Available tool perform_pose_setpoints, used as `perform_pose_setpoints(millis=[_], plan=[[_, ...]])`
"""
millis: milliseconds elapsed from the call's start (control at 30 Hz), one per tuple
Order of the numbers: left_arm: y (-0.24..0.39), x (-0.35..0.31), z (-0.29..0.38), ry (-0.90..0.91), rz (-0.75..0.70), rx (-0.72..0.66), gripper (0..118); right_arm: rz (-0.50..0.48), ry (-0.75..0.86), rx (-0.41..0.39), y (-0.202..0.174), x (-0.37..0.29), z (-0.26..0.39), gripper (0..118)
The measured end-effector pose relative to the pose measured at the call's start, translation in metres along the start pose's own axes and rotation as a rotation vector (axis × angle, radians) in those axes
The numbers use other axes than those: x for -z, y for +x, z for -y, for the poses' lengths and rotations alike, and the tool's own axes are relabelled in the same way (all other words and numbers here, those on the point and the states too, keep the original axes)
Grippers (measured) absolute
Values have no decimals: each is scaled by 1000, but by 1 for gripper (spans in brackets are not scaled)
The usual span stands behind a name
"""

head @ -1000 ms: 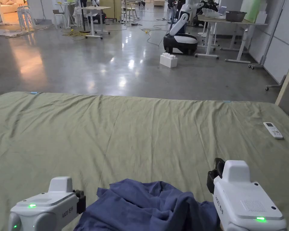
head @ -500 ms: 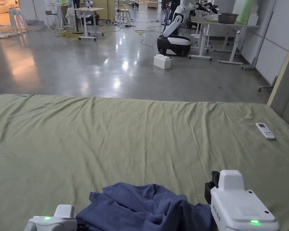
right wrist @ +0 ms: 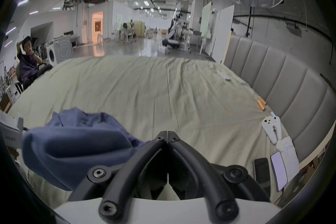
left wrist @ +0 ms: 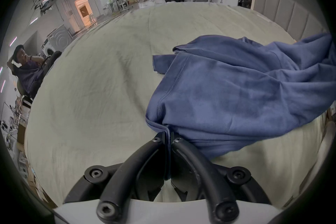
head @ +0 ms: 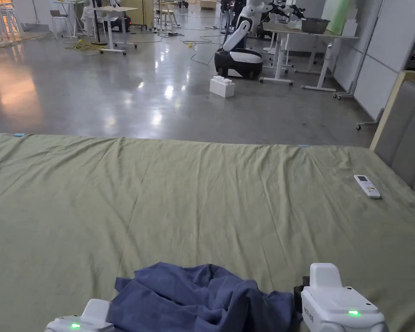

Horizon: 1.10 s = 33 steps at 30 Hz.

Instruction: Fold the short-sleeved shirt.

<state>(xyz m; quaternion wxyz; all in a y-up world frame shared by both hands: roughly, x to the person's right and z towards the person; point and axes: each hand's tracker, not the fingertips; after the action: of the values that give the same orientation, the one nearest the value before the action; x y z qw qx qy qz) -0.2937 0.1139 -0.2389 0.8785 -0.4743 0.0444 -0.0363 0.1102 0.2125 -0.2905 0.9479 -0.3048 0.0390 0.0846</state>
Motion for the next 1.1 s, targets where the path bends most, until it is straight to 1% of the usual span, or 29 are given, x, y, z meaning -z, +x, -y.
perform_pose_setpoints(millis=[33, 67, 100, 133, 167, 200, 300, 367, 433, 467, 500, 533, 567, 600, 633, 667, 767, 933, 1033, 1100], plan=[[-2, -1, 0, -4, 34, -64, 5, -1, -19, 5, 3, 7, 1, 4], [-4, -4, 0, 0, 56, -107, 5, -6, -48, 10, 7, 15, 2, 14], [-20, -12, -3, 21, 60, -124, 5, -10, -75, 14, 9, 22, 2, 37], [-23, -16, -3, 28, 57, -118, 5, -23, -116, 1, 10, 32, 2, 50], [-25, -21, -3, 39, 63, -124, 5, -48, -151, -1, 11, 42, 4, 59], [-27, -25, -3, 59, 73, -139, 5, -55, -168, -1, 12, 54, 7, 64], [-31, -38, -5, 85, 89, -176, 5, -61, -248, -36, 7, 83, 12, 64], [-33, -40, -5, 101, 82, -176, 5, -73, -309, -37, 2, 99, 19, 62], [-32, -40, -5, 102, 84, -166, 5, -112, -382, -20, 1, 112, 28, 35], [-31, -40, -4, 96, 74, -151, 5, -130, -376, -3, 1, 112, 32, 25], [-30, -39, -4, 82, 72, -136, 5, -145, -337, 9, 0, 108, 34, 19], [-31, -39, -4, 99, 54, -120, 5, -140, -319, 0, -3, 104, 34, 14], [-31, -40, -4, 101, 54, -123, 5, -150, -323, -28, -6, 102, 33, 14], [-32, -40, -4, 101, 56, -124, 5, -141, -316, -59, -10, 98, 34, 8], [-32, -41, -4, 105, 58, -129, 5, -127, -313, -80, -11, 95, 34, 8], [-35, -43, -6, 106, 67, -147, 5, -135, -314, -73, -9, 92, 33, 7], [-41, -57, -10, 143, 94, -182, 4, -134, -255, -14, 3, 76, 25, 6], [-52, -94, -35, 226, 110, -182, 4, -103, -156, -4, 18, 35, -5, 6], [-63, -118, -53, 295, 109, -188, 4, -83, -63, -16, 27, 8, -28, 6], [-68, -134, -65, 328, 86, -163, 4, -67, -15, -25, 33, -8, -43, 6]])
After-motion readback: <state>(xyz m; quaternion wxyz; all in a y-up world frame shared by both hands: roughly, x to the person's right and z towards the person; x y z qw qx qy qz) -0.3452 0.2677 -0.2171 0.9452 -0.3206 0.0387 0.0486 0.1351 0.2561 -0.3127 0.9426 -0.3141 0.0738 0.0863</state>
